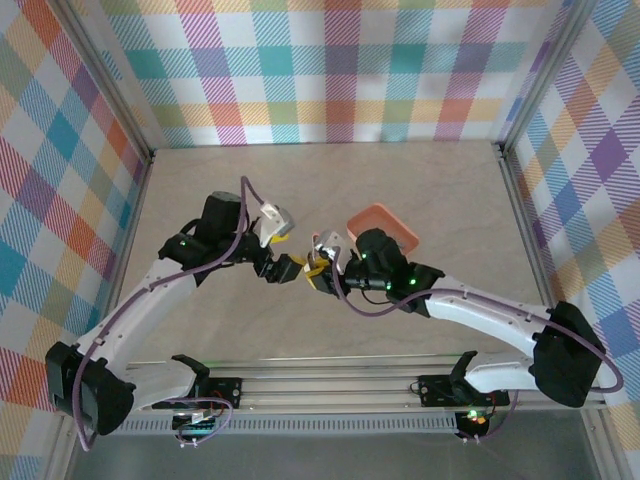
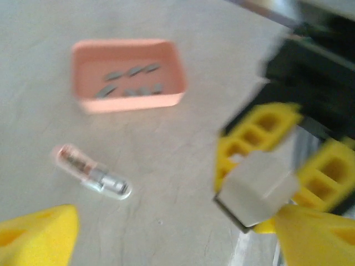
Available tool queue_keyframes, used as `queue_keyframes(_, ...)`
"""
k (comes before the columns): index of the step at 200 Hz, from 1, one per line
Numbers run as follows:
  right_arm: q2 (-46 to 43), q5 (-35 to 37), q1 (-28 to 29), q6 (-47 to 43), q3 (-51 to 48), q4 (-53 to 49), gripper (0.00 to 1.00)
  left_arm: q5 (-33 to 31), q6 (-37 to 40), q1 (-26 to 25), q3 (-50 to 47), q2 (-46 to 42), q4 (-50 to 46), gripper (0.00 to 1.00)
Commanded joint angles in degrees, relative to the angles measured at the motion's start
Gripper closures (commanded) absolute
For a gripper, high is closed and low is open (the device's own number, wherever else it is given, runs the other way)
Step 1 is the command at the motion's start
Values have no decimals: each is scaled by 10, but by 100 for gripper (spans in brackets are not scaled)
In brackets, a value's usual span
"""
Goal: Load the staples into the stapler
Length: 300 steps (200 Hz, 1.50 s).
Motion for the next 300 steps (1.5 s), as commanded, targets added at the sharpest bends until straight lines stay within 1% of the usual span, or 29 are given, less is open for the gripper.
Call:
queue_keyframes(1,16,148,40,137,15,-5,86,-192,-199,21,-15,-26,49,0)
queue_keyframes(16,55,210,68,175,44,-25,85,-255,-247,41,-30,-36,45,0)
queue_keyframes(26,86,256,88,209,70,-42,87,-299,-287,57,-47,-42,44,0)
queue_keyframes(37,126,301,101,262,102,-67,88,-342,-335,79,-63,-47,36,0)
queue_keyframes(45,155,332,106,318,131,-99,88,-364,-370,95,-73,-50,27,0)
queue_keyframes(52,184,349,106,365,160,-129,87,-369,-395,111,-82,-52,21,0)
queue_keyframes(59,208,363,107,394,182,-149,88,-372,-417,125,-89,-53,16,0)
queue_keyframes(71,246,386,107,422,213,-169,88,-370,-446,145,-104,-58,14,0)
queue_keyframes(90,307,424,106,456,267,-208,89,-370,-467,163,-124,-65,21,0)
queue_keyframes(106,350,436,104,465,304,-224,89,-377,-468,166,-127,-64,21,0)
queue_keyframes(139,421,435,91,489,365,-251,91,-393,-461,166,-128,-64,15,0)
queue_keyframes(177,488,439,81,500,429,-277,92,-418,-458,149,-135,-60,11,0)
queue_keyframes(204,509,450,73,508,452,-294,92,-435,-461,140,-140,-55,12,0)
queue_keyframes(238,529,449,64,502,469,-295,91,-439,-459,131,-143,-51,17,0)
queue_keyframes(300,563,451,57,499,499,-305,86,-444,-454,121,-144,-46,22,0)
